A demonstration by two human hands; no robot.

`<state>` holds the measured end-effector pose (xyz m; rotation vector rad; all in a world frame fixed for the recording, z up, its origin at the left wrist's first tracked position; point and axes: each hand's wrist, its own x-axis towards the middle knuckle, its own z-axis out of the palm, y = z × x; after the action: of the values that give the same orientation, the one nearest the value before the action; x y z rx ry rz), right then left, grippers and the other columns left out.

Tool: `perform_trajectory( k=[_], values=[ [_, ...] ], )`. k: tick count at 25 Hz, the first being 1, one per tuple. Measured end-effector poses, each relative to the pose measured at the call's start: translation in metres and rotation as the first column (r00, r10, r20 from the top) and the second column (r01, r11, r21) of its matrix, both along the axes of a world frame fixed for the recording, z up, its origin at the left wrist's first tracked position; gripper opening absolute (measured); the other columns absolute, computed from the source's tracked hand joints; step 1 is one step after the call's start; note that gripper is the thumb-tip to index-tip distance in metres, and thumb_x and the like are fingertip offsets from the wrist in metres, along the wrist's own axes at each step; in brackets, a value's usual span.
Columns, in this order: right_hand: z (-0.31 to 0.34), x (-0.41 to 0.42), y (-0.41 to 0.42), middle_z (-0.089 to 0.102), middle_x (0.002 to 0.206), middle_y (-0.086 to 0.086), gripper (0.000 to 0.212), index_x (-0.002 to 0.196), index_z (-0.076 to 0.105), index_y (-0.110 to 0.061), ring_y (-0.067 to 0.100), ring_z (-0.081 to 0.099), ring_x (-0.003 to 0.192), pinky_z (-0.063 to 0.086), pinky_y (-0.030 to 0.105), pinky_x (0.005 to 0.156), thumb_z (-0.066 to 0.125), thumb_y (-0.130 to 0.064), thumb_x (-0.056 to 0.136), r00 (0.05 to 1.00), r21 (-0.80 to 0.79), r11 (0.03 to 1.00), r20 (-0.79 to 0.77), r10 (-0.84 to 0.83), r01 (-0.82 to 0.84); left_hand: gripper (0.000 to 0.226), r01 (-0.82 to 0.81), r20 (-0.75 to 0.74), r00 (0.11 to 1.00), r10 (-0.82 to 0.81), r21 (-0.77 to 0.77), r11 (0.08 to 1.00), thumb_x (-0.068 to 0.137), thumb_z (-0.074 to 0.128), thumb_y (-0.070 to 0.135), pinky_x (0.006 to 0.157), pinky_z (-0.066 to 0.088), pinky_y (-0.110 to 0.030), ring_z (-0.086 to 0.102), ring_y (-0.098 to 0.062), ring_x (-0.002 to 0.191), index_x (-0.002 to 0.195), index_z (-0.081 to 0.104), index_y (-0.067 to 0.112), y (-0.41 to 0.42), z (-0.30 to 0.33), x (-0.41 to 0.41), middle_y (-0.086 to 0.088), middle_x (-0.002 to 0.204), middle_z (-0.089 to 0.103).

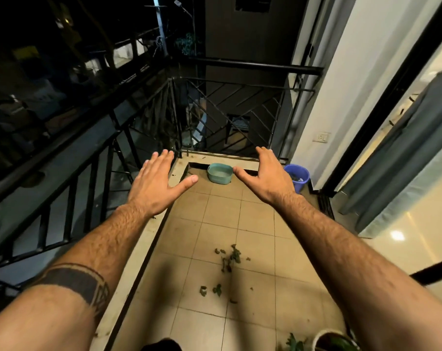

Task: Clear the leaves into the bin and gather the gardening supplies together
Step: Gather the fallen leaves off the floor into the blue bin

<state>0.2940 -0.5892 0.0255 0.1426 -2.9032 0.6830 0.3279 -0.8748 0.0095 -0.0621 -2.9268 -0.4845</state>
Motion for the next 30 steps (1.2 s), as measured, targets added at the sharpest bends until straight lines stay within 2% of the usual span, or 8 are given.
perform_trajectory(
  k=[5,8,11,14,18,25,30],
  values=[
    [-0.012,0.037,0.007,0.036,0.16,0.005,0.102,0.157,0.029,-0.016,0.023,0.038,0.146,0.041,0.049,0.113,0.046,-0.083,0.082,0.984,0.013,0.985,0.032,-0.172,0.172,0.117,0.12,0.049,0.992,-0.12,-0.005,0.993,0.076,0.021,0.097,0.125,0.006,-0.039,0.009,-0.019,0.155,0.161,0.015,0.017,-0.004,-0.014,0.004,-0.004,0.169,0.015],
    [-0.019,0.059,0.0,0.047,0.148,0.006,0.093,0.15,0.038,-0.016,0.025,0.05,0.132,0.047,0.05,0.107,0.05,-0.079,0.082,0.956,-0.031,0.956,0.048,-0.291,0.293,0.116,0.217,0.061,0.974,-0.217,0.005,0.976,0.077,0.022,0.097,0.125,0.006,-0.038,0.008,-0.018,0.155,0.162,0.014,0.017,-0.016,-0.023,0.007,-0.004,0.169,0.015],
    [-0.024,0.081,-0.022,0.05,0.146,0.006,0.09,0.148,0.042,-0.017,0.025,0.052,0.13,0.047,0.049,0.108,0.052,-0.078,0.082,0.928,-0.074,0.926,0.085,-0.364,0.37,0.117,0.283,0.087,0.954,-0.288,0.06,0.957,0.076,0.023,0.097,0.125,0.009,-0.04,0.008,-0.018,0.155,0.162,0.014,0.018,-0.039,-0.032,0.013,-0.003,0.169,0.014],
    [-0.031,0.103,-0.05,0.042,0.155,0.008,0.094,0.155,0.034,-0.015,0.025,0.046,0.138,0.041,0.046,0.114,0.053,-0.075,0.085,0.907,-0.08,0.905,0.094,-0.41,0.417,0.116,0.317,0.115,0.939,-0.324,0.076,0.945,0.077,0.022,0.097,0.125,0.011,-0.041,0.009,-0.019,0.155,0.161,0.015,0.018,-0.059,-0.046,0.02,-0.004,0.169,0.015],
    [-0.042,0.127,-0.064,0.042,0.156,0.01,0.088,0.154,0.035,-0.013,0.026,0.043,0.14,0.038,0.04,0.115,0.052,-0.071,0.09,0.891,-0.046,0.893,0.103,-0.442,0.448,0.119,0.352,0.164,0.916,-0.366,0.113,0.929,0.074,0.019,0.098,0.123,0.012,-0.043,0.01,-0.019,0.155,0.162,0.013,0.018,-0.067,-0.065,0.029,-0.003,0.169,0.013],
    [-0.069,0.106,-0.046,0.04,0.158,0.012,0.083,0.155,0.032,-0.013,0.028,0.042,0.142,0.038,0.044,0.116,0.047,-0.066,0.095,0.861,0.033,0.881,0.194,-0.47,0.473,0.114,0.305,0.236,0.914,-0.33,0.137,0.942,0.079,0.024,0.095,0.123,0.012,-0.043,0.007,-0.018,0.156,0.162,0.009,0.019,-0.06,-0.095,0.029,-0.002,0.17,0.009],
    [-0.09,0.073,-0.006,0.04,0.157,0.013,0.067,0.156,0.031,-0.01,0.028,0.04,0.143,0.033,0.039,0.115,0.046,-0.046,0.102,0.902,0.02,0.928,0.227,-0.367,0.372,0.115,0.23,0.228,0.943,-0.244,0.086,0.969,0.078,0.025,0.095,0.124,0.012,-0.042,0.008,-0.018,0.156,0.162,0.009,0.019,-0.026,-0.105,0.011,-0.002,0.169,0.011]
  ],
)
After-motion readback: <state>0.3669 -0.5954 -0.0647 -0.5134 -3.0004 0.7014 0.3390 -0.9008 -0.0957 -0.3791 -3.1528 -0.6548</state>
